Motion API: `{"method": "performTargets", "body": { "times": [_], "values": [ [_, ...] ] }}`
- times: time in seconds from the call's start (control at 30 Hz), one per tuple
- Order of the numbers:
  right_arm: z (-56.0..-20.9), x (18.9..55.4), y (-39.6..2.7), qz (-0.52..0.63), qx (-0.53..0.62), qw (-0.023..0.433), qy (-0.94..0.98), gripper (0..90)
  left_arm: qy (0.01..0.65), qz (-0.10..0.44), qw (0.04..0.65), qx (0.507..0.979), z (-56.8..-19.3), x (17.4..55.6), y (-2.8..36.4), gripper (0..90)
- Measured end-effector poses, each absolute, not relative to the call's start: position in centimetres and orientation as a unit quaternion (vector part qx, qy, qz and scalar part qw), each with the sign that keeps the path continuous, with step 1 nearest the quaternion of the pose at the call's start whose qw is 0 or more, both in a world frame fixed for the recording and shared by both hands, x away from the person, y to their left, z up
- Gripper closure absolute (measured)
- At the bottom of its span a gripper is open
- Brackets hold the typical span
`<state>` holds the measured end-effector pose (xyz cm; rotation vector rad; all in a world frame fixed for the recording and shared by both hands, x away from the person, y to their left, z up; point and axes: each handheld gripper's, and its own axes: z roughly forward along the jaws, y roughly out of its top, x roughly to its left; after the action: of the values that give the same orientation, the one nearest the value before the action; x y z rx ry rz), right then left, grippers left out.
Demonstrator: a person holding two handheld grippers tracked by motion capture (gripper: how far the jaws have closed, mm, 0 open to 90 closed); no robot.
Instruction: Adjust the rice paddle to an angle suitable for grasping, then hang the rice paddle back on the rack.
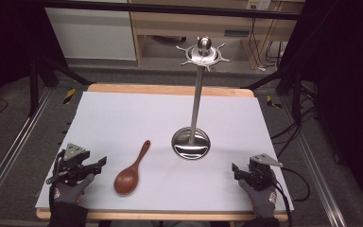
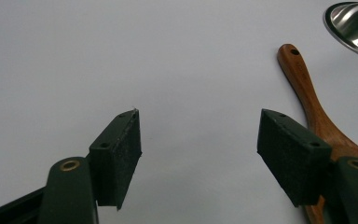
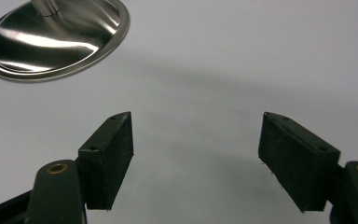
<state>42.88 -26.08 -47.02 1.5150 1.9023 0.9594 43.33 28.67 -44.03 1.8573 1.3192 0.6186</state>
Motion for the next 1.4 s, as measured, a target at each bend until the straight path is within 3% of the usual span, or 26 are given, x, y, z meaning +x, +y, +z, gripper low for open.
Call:
{"method": "performTargets", "body": {
  "times": [1.1,1.4],
  "values": [
    [-46.9,42.7,-26.0,0.356,0.553,0.254,0.709,28.9,0.468,0.229,0.389,0.76,-39.5,45.0,25.1,40.9],
    [-47.0,42.7,-25.9,0.354,0.549,0.251,0.714,30.1,0.457,0.219,0.369,0.779,-39.5,45.5,23.6,50.6]
  ]
}}
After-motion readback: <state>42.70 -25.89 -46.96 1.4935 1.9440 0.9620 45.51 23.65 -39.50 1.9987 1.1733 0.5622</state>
